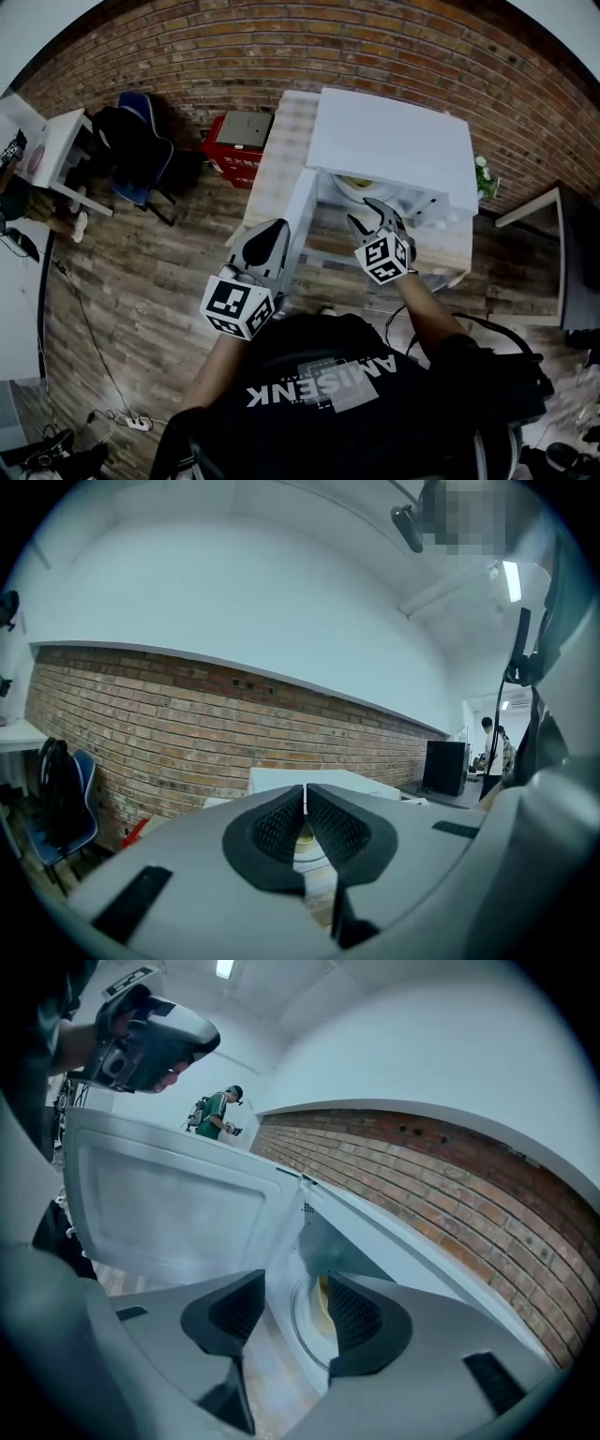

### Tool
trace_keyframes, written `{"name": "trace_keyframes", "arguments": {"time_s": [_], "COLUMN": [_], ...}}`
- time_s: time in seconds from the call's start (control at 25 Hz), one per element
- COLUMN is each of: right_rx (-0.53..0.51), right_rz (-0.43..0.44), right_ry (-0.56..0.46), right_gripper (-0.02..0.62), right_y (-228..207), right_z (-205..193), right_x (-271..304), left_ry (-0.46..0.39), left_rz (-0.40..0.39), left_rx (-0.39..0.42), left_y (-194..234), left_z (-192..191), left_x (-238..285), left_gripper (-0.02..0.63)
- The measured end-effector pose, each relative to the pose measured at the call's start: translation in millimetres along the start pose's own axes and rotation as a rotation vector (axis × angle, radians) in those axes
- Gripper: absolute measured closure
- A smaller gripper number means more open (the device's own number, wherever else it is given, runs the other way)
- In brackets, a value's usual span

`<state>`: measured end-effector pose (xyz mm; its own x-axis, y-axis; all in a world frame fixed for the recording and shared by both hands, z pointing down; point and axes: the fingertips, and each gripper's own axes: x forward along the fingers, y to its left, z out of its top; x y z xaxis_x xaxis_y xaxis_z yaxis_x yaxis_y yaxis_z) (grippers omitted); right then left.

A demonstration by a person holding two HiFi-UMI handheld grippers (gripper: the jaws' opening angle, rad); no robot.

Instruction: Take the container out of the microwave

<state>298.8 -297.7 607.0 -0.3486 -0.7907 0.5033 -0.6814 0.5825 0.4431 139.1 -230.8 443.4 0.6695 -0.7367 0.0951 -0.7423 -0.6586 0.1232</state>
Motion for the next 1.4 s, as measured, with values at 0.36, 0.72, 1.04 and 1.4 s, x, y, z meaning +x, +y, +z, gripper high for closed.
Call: {"name": "trace_keyframes", "arguments": {"time_s": [0.36,0.72,1.04,1.4], "right_rx": [0.001,-0.020,-0.056,-0.118], "right_rz": [0.017,0.015,-0.001,-0.019], "right_ry": [0.048,0.084,0.144,0.218], "right_gripper": [0.364,0.359,0.359,0.367], "right_y": [-10.7,-17.8,-28.0,-32.0], "right_z": [-25.0,-35.3,-49.3,-63.0], "right_x": [49.3,92.1,124.8,146.5], "left_ry": [0.010,-0.011,-0.002,0.000], "left_rz": [0.057,0.109,0.155,0.196], "left_rx": [-0.002,0.000,-0.002,0.002], "left_y": [0.3,7.8,16.9,24.9], "left_z": [-9.8,-5.4,-9.3,-10.2], "left_x": [-2.5,-9.8,-20.5,-33.6], "left_gripper": [0.592,0.594,0.594,0.594]}}
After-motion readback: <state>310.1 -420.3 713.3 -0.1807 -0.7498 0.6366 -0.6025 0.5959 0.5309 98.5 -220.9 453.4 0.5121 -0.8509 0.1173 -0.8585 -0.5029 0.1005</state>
